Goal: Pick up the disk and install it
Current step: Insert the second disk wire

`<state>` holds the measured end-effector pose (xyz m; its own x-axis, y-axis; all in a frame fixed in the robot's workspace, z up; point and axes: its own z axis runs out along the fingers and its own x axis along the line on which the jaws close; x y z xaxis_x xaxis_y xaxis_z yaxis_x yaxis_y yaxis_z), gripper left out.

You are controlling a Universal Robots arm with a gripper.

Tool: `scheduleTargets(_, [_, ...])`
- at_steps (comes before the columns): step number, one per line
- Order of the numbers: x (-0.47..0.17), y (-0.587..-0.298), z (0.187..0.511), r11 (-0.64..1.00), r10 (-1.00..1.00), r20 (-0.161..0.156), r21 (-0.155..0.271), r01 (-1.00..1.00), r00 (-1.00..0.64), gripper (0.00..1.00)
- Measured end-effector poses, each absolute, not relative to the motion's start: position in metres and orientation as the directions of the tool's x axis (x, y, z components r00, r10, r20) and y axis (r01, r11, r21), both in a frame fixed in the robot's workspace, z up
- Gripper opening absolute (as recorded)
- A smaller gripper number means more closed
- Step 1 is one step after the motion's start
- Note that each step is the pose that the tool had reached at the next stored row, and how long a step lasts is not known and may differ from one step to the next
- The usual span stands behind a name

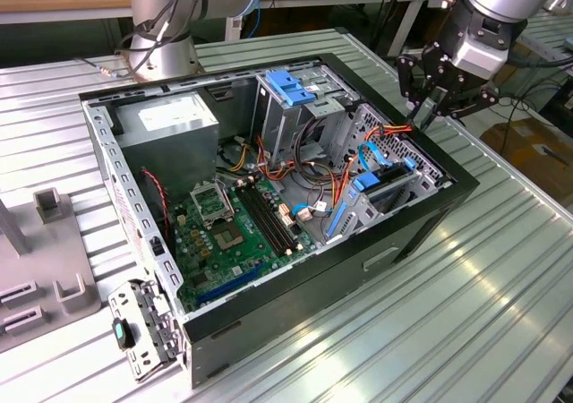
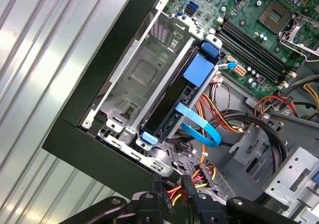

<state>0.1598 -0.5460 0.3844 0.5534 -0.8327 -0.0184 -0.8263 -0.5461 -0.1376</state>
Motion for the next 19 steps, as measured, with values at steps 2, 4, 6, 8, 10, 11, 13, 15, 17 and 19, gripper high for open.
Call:
scheduleTargets(2, [0.1611,-0.5458,0.3842,-0.546,-0.833,-0.019,-0.138,-0.826,0.553,0.30])
scheduleTargets(4, [0.1630,-0.5457,0.3839,-0.547,-0.832,-0.019,-0.138,-0.826,0.554,0.30])
scheduleTargets(6, [0.1649,-0.5456,0.3833,-0.554,-0.827,-0.018,-0.138,-0.821,0.561,0.30])
scheduleTargets(8, [0.1664,-0.5455,0.3827,-0.563,-0.821,-0.018,-0.138,-0.815,0.570,0.30])
scheduleTargets(10, [0.1677,-0.5453,0.3818,-0.576,-0.812,-0.017,-0.140,-0.806,0.583,0.30])
scheduleTargets(11, [0.1681,-0.5452,0.3812,-0.581,-0.808,-0.017,-0.140,-0.802,0.589,0.30])
scheduleTargets(13, [0.1684,-0.5449,0.3801,-0.593,-0.799,-0.015,-0.142,-0.793,0.600,0.30])
scheduleTargets(15, [0.1685,-0.5448,0.3790,-0.609,-0.787,-0.011,-0.147,-0.779,0.617,0.30])
scheduleTargets(17, [0.1685,-0.5445,0.3770,-0.639,-0.762,-0.003,-0.158,-0.753,0.647,0.30])
scheduleTargets(19, [0.1685,-0.5441,0.3758,-0.652,-0.751,0.005,-0.166,-0.740,0.660,0.30])
